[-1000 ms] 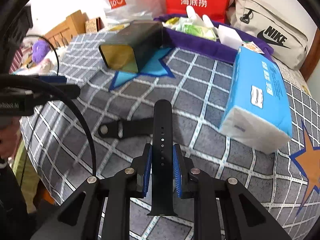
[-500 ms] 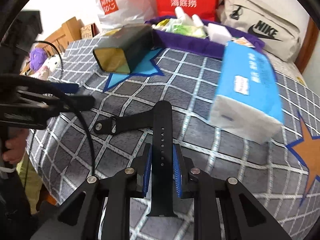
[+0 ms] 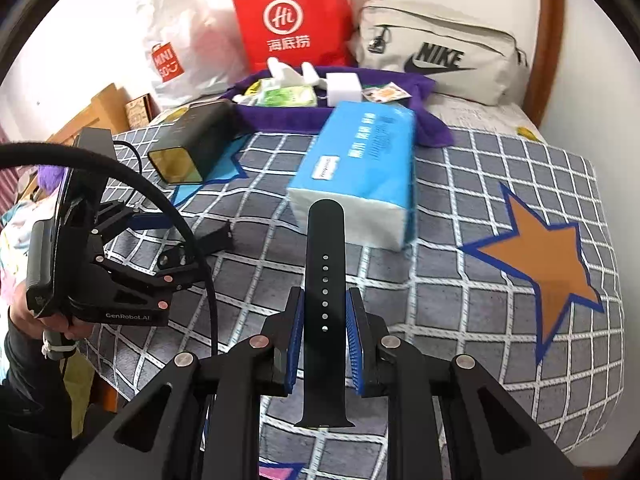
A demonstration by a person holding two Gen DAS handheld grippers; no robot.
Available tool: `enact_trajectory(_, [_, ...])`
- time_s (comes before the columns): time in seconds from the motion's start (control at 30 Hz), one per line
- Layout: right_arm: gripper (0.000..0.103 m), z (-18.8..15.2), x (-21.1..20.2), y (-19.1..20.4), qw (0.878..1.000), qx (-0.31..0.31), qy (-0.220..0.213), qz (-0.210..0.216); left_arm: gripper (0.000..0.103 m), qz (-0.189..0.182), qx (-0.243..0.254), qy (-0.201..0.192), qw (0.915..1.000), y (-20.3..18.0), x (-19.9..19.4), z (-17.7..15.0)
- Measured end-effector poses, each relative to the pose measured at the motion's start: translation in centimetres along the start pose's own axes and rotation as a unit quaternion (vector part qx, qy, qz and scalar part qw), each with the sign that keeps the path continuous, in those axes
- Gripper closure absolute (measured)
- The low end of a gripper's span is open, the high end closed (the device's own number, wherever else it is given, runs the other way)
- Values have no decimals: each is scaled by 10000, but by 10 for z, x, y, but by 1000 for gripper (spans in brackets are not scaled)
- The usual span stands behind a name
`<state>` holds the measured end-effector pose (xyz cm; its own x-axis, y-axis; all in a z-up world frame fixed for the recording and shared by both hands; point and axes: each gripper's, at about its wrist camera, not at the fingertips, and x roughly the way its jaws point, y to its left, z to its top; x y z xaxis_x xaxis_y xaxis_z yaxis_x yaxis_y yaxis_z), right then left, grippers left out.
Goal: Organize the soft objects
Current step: 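Grasp the short strap piece with the left tool while the right tool holds its strap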
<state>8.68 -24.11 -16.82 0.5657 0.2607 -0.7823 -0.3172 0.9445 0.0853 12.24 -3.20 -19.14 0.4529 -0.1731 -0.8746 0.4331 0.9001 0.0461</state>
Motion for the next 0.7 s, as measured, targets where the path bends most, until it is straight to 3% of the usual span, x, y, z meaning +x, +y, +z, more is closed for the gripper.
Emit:
enact_trajectory(0.07, [82,-1,-2,-5,10000,74,-25,-19,44,-138,-4,-19,9999,0,1,4])
enact_trajectory(0.13, [82,-1,-2,-8,9999,126,-30,-33,70,-227,7,-33,9997,-1,0,7])
enact_trajectory(0.2, [82,-2,-2,-10,9998,193,-58,-34,79,-250,-11,-17,9997,-3,-1,11])
enact_trajectory(0.33, [82,-4,-3,-11,9996,251,-110,49,80,-137,74,62,9999,-8,-5,4])
enact_trajectory(0.7, [82,-7,-1,-9,9993,261,-110,252,81,-266,44,139,9995,-8,-3,4])
